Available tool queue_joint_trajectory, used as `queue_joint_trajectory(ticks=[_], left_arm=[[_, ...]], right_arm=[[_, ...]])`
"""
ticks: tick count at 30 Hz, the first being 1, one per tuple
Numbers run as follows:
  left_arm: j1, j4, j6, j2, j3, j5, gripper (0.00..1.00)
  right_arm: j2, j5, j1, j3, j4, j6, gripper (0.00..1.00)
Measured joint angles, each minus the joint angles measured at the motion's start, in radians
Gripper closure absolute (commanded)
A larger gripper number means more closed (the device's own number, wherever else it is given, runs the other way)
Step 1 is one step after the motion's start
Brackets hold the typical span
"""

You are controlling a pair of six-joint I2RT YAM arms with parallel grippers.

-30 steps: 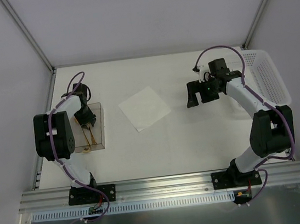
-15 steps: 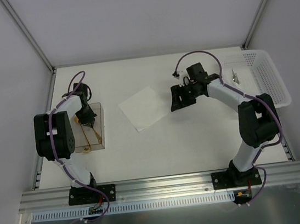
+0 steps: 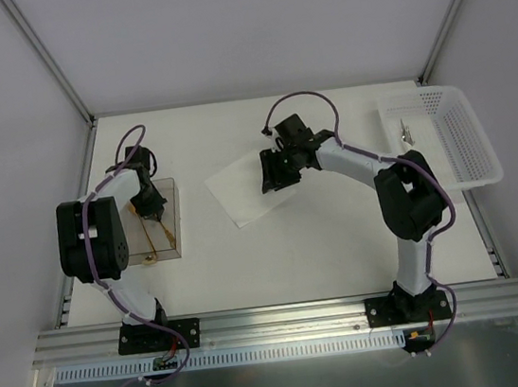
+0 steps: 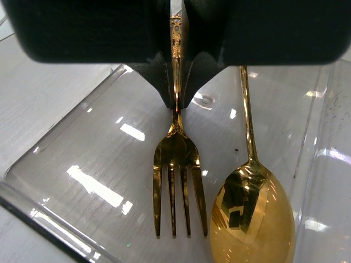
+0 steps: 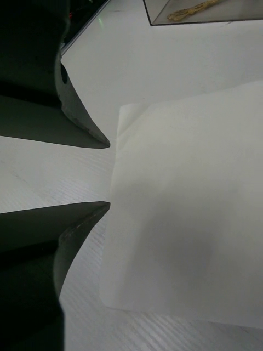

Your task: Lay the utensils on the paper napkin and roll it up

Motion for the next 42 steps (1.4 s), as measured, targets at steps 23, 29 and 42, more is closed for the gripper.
queue_joint_trajectory(ticks=[23,29,42], left_arm=[[0.0,-0.063,-0.005,-0.233,-0.041,0.032,1.0],[0.0,-0.109,-0.005,-0.314,0.01,0.034,1.0],[-0.221,-0.193,0.015,-0.246,0.297,0.058,1.0]], right_arm=[[0.145,0.076,0.065,0.039,-0.008,-0.139,0.52],[0.108,0.073,0.05,-0.013,-0.003,-0.232,0.53],[-0.013,0.082,0.031,-0.166,-0.034,-0.282,0.5]])
